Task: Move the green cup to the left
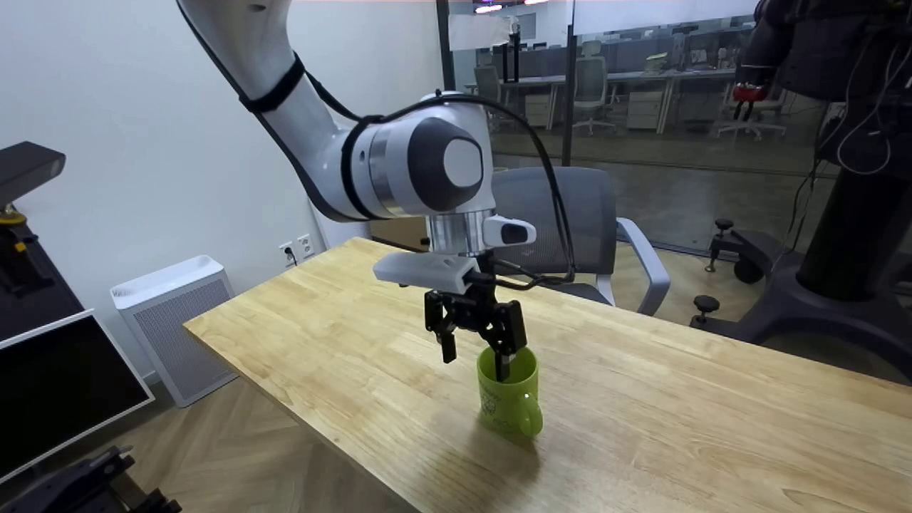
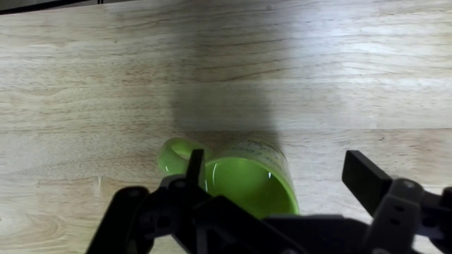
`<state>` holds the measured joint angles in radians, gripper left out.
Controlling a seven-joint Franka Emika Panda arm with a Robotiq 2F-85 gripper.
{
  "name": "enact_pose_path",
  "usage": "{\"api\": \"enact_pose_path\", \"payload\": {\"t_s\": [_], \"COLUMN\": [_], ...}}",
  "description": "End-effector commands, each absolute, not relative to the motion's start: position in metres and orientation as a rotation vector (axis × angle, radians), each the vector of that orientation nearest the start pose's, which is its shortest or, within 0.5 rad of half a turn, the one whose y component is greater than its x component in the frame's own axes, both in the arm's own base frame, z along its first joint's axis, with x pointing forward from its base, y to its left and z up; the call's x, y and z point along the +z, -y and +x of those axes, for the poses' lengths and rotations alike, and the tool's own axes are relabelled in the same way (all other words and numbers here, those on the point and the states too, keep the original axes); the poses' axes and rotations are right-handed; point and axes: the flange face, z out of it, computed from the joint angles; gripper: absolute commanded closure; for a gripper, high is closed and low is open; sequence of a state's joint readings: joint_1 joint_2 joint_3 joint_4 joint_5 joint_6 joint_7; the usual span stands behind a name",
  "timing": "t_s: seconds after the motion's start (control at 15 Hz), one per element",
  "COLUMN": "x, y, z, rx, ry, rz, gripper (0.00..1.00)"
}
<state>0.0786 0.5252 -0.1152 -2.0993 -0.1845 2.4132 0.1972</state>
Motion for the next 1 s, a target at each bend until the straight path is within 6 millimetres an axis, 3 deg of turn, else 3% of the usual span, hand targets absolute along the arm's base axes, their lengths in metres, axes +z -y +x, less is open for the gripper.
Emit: {"api": "enact_pose_path", "payload": {"t_s": [0.0,0.53,0.93], "x": [0.171,0.164,0.142], "y": [0.023,0.023,0.028], "z": [0.559,0.568,0.566], "rx": [0.304,0.13,0.186], "ry": [-0.066,0.211,0.235], "rz": [-3.301,-3.219,-3.117], "gripper": [0.0,0.0,0.0]}}
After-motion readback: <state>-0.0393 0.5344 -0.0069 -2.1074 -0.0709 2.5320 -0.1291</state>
